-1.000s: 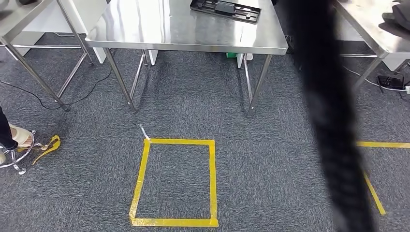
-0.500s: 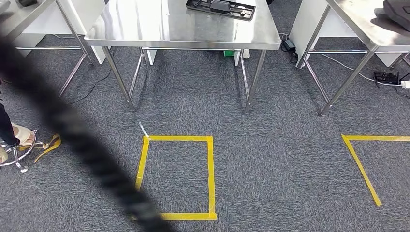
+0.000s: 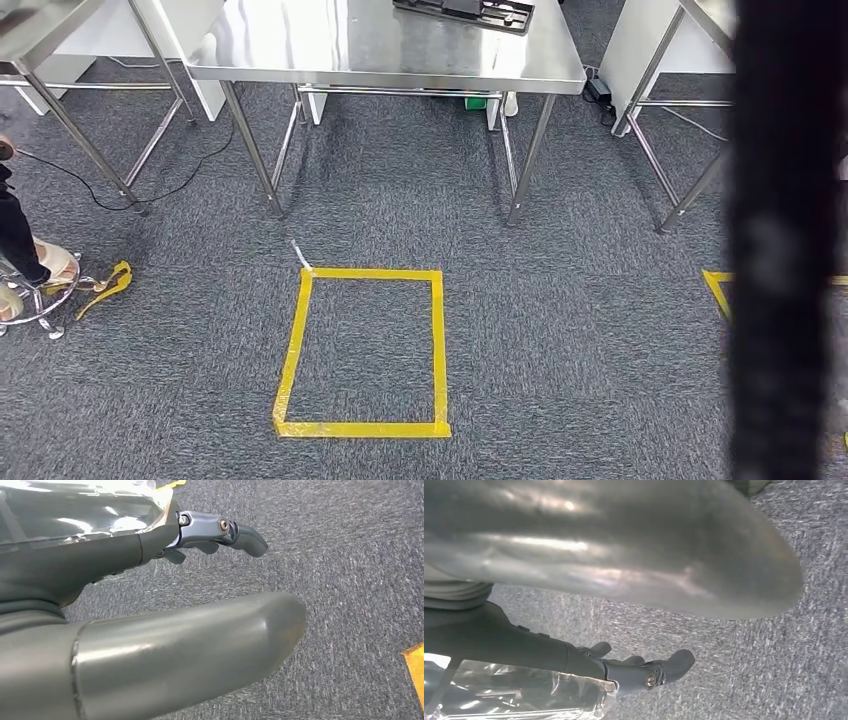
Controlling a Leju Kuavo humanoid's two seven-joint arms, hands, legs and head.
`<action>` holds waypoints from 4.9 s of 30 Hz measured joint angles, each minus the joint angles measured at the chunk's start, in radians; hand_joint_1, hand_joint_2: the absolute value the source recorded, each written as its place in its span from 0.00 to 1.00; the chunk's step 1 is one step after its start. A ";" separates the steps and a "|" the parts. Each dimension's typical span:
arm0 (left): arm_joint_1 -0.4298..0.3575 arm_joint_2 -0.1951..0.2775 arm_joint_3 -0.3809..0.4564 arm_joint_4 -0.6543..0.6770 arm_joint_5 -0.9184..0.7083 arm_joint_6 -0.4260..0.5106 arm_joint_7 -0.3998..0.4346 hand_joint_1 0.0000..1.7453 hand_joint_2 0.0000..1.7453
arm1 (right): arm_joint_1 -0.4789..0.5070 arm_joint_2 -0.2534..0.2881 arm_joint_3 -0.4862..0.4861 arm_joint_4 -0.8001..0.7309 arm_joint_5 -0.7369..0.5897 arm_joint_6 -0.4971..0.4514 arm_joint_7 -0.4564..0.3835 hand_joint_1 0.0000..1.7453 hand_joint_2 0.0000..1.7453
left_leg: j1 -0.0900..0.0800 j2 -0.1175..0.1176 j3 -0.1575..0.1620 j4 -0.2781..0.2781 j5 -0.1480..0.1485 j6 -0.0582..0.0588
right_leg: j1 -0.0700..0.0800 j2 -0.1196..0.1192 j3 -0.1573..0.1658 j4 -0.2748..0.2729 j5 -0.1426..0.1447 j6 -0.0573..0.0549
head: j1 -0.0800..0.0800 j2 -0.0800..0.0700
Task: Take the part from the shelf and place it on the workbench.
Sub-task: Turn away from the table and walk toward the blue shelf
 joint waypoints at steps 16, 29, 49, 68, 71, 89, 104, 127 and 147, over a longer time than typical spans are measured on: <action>0.012 0.005 -0.002 0.000 0.001 -0.003 -0.019 0.00 0.00 | 0.010 -0.003 -0.010 0.000 -0.022 0.001 -0.026 0.00 0.00 | 0.008 -0.008 0.074 0.012 -0.076 -0.033 | 0.005 -0.004 -0.059 0.008 0.063 -0.038 | -0.004 0.000; 0.012 0.006 -0.003 0.000 0.002 -0.004 -0.020 0.00 0.00 | 0.012 -0.011 -0.016 0.000 -0.015 0.000 -0.031 0.00 0.00 | 0.003 -0.002 0.010 -0.001 -0.015 0.009 | -0.003 -0.001 -0.056 0.096 -0.021 0.004 | 0.003 0.000; 0.018 0.012 -0.003 0.000 0.010 -0.005 -0.029 0.00 0.00 | 0.009 -0.018 -0.016 0.003 -0.008 0.001 -0.032 0.00 0.00 | 0.004 -0.008 0.062 0.002 -0.065 -0.024 | 0.012 -0.003 -0.053 0.006 0.044 -0.040 | 0.001 0.000; 0.012 0.009 -0.011 0.000 0.000 -0.007 -0.027 0.00 0.00 | 0.010 -0.019 -0.016 0.005 0.006 0.001 -0.009 0.00 0.00 | 0.003 -0.086 0.031 -0.013 -0.019 -0.019 | -0.008 0.031 -0.025 -0.010 0.037 -0.010 | 0.009 0.000; 0.013 0.010 -0.012 0.000 0.000 -0.007 -0.027 0.00 0.00 | 0.010 -0.020 -0.016 0.005 0.004 0.001 -0.010 0.00 0.00 | 0.006 -0.052 -0.006 0.059 -0.068 -0.031 | -0.017 0.005 -0.024 -0.015 0.047 -0.037 | 0.004 0.000; 0.007 0.008 -0.017 0.000 -0.001 -0.007 -0.036 0.00 0.00 | 0.013 -0.020 -0.016 0.006 0.003 -0.001 -0.018 0.00 0.00 | 0.005 -0.020 0.028 -0.007 -0.028 0.016 | -0.004 -0.005 -0.133 0.242 -0.087 -0.013 | 0.010 0.000; 0.014 0.012 -0.017 0.000 0.006 -0.006 -0.035 0.00 0.00 | 0.013 -0.024 -0.016 0.006 0.009 -0.003 -0.014 0.00 0.00 | 0.002 -0.021 -0.087 0.210 -0.134 -0.037 | -0.011 -0.021 -0.021 -0.015 0.039 -0.046 | 0.000 0.000; 0.030 0.010 -0.008 0.000 0.046 -0.005 -0.061 0.00 0.00 | 0.012 -0.024 -0.014 0.008 0.035 -0.003 -0.008 0.00 0.00 | 0.002 -0.116 0.008 0.004 -0.013 -0.003 | -0.007 0.076 -0.027 0.003 0.020 0.007 | 0.015 0.000; 0.036 0.019 0.015 0.009 0.056 -0.004 -0.065 0.00 0.00 | 0.002 -0.021 0.003 0.008 0.047 -0.004 -0.008 0.00 0.00 | 0.007 0.017 0.014 0.011 -0.031 -0.002 | -0.003 -0.076 -0.025 0.032 -0.007 -0.006 | 0.010 0.000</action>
